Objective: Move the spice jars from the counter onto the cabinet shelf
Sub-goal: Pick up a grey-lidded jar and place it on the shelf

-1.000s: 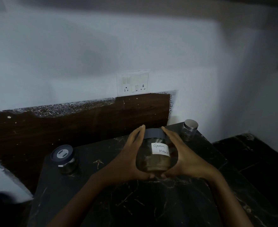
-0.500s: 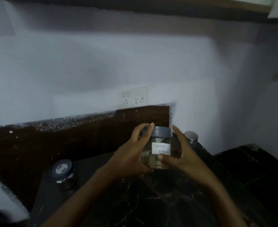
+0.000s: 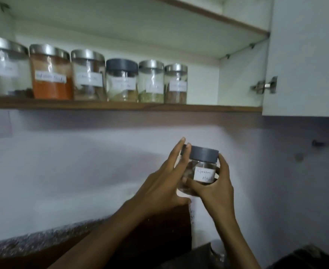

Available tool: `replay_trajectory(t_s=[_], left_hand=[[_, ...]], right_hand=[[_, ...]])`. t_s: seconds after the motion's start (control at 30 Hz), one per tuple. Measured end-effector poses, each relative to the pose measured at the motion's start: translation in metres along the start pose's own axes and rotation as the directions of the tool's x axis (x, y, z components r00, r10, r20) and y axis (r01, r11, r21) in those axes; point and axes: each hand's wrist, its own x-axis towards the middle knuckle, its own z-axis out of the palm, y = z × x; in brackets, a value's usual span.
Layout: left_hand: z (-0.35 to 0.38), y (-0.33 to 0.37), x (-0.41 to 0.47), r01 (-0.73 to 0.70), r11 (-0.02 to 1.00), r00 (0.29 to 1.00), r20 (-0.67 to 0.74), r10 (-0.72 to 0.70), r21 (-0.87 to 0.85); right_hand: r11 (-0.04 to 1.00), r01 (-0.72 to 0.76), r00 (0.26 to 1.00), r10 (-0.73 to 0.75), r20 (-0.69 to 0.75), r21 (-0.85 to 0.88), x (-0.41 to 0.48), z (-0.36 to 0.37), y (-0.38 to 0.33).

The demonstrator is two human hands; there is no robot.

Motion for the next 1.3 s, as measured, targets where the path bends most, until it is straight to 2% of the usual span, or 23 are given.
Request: replay_trajectory(t_s=[0.13,0.23,0.33,0.4,0.6,1.0,1.23,1.3], left_hand=[[-0.032,-0.024,0.055,0.032,0.952,0.993,-0.117,0.004,0.305],[-0.049,-0.052,0.089,0.124,0.800,0.978,-0.209,0.002,0.586],[-0.053,-0.077,0.109,0.225,0.654,0.967,-0.245,-0.062,0.722],[-0.049,-0.088,0.111,0.252,0.619,0.963,-0.255,-0.085,0.744],[-0.037,-0.103,0.109,0.250,0.585,0.959,-0.282,-0.038,0.771],[-0.032,-0.119,0.112,0.225,0.557,0.961,-0.277,0.010,0.799],[-0.034,-0.115,0.110,0.236,0.566,0.958,-0.285,-0.001,0.790],[-0.028,-0.110,0.109,0.242,0.600,0.952,-0.306,0.003,0.762]], right_hand=[[0.988,0.155,0.985,-0.156,-0.076,-0.013,0.074,-0.017,-0.039],[0.968,0.251,0.961,-0.252,-0.113,-0.027,0.132,-0.022,-0.062],[0.943,0.332,0.928,-0.332,-0.168,-0.026,0.179,-0.021,-0.076],[0.941,0.336,0.926,-0.340,-0.167,-0.051,0.202,-0.017,-0.080],[0.952,0.295,0.949,-0.302,-0.092,-0.086,0.248,0.002,-0.066],[0.921,0.296,0.954,-0.297,0.034,-0.254,0.269,0.028,-0.044],[0.958,0.249,0.967,-0.237,0.095,-0.144,0.258,0.024,-0.050],[0.963,0.247,0.969,-0.243,0.051,-0.111,0.242,0.020,-0.045]])
